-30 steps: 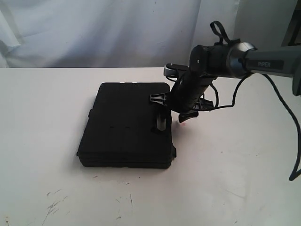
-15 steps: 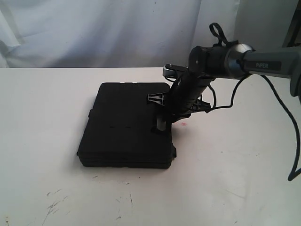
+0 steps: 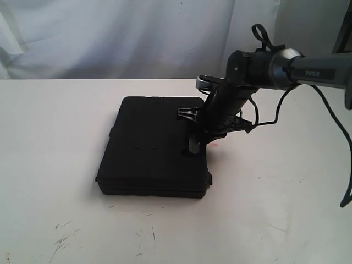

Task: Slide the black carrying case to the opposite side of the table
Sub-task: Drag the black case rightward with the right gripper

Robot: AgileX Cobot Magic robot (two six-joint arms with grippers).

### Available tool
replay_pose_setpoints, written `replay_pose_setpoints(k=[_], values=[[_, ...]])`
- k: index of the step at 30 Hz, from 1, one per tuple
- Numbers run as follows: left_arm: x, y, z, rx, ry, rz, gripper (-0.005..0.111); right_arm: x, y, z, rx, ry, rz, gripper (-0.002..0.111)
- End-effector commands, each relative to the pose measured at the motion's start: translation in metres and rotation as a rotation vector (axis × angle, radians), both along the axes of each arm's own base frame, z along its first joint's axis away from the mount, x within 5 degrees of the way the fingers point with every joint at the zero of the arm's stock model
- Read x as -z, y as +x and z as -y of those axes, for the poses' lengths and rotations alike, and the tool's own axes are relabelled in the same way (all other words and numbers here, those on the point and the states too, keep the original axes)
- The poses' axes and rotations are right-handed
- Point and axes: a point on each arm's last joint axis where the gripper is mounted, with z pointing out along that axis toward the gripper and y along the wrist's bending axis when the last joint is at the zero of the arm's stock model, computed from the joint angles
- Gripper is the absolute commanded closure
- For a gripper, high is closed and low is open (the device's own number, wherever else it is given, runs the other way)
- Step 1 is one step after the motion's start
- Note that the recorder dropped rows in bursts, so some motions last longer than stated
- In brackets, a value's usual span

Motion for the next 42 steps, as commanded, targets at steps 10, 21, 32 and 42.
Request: replay_pose_setpoints(k=[10, 21, 32, 42], values=[[0.000, 0.000, 0.000, -0.002, 0.002, 0.012, 0.107, -0.013, 0.004, 0.040, -0.067, -0.082, -0.034, 0.108], [0.000, 0.000, 0.000, -0.002, 0.002, 0.012, 0.107, -0.013, 0.006, 0.066, -0.033, -0.136, -0.086, 0.108], [0.000, 0.000, 0.000, -0.002, 0.002, 0.012, 0.107, -0.025, 0.006, 0.083, -0.012, -0.223, -0.078, 0.108], [0.000, 0.000, 0.000, -0.002, 0.002, 0.012, 0.107, -0.027, 0.006, 0.113, 0.034, -0.262, -0.119, 0.108]])
